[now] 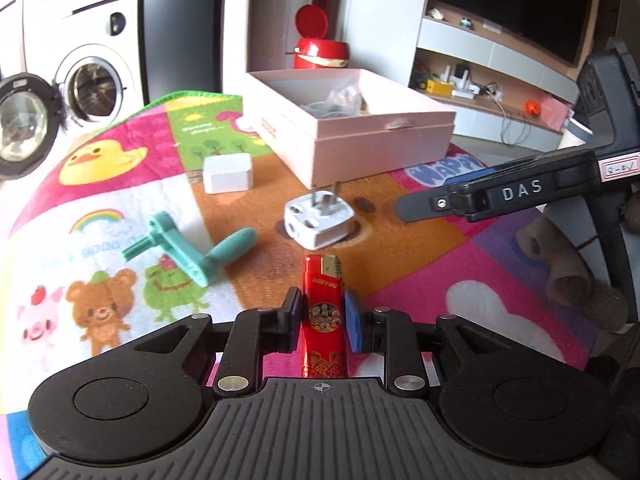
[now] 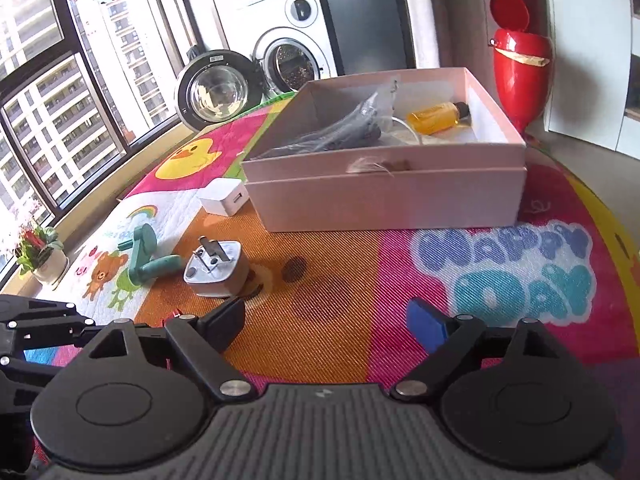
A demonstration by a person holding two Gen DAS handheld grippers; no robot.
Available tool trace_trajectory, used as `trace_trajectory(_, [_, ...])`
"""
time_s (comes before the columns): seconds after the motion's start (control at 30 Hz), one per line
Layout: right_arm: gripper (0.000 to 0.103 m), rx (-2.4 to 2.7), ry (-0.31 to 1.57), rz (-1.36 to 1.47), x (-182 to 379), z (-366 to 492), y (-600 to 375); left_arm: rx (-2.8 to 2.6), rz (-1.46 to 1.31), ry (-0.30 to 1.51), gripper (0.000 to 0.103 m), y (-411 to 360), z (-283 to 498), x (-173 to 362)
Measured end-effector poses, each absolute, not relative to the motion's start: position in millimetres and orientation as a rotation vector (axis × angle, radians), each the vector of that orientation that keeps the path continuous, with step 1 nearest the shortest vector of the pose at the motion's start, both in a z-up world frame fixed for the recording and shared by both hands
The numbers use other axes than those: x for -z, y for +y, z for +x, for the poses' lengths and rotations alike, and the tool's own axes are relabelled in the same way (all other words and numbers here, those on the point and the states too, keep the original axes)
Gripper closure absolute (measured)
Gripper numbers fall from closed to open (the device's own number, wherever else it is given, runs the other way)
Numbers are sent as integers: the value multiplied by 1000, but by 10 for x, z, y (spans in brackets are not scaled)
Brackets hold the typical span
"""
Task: Organize rigid objects
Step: 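Grasp the white charger cube with the right gripper while left holds the lighter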
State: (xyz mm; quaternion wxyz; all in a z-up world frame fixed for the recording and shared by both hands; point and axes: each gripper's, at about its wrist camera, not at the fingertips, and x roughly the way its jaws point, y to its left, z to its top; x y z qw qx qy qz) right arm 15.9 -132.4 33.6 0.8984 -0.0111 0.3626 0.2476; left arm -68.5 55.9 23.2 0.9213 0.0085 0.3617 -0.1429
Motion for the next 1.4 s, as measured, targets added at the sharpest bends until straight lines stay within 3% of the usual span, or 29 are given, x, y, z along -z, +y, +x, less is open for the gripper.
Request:
trace_trajectory(0.1, [21, -554, 716, -128, -544, 279, -865, 218, -32, 730, 76, 912, -677, -261])
trace_trajectory(0.37, [53, -577, 827, -272, -540, 1124, 390, 114, -190, 676, 76, 1495, -726, -257])
trace_trajectory(0.63, [77, -616, 912, -310, -296, 1190, 495, 137, -259, 666, 76, 1614, -793, -176])
trace_trajectory(0.9, [76, -608, 850, -345, -320, 679, -302, 194, -272, 665, 76, 1415, -700, -173])
trace_trajectory(1.0, [64, -579, 786, -391, -341, 436, -558, 201, -255, 665, 76, 1334, -667, -205])
trace_trajectory(1.07, [50, -576, 742, -388, -372, 253, -742, 205, -248, 669, 76, 1278, -642, -219])
trace_trajectory(1.2, [47, -622, 676, -329, -475, -94, -1035, 227, -224, 681, 76, 1146, -592, -251])
trace_trajectory(1.23, [42, -646, 664, -326, -492, -190, -1082, 235, -216, 683, 76, 1109, -586, -259])
trace_trajectory(1.3, [37, -679, 655, -372, -460, -362, -1114, 252, -193, 689, 76, 1018, -575, -272])
trace_trajectory(1.4, [37, -648, 671, -486, -335, -515, -1151, 266, -170, 696, 76, 915, -574, -289])
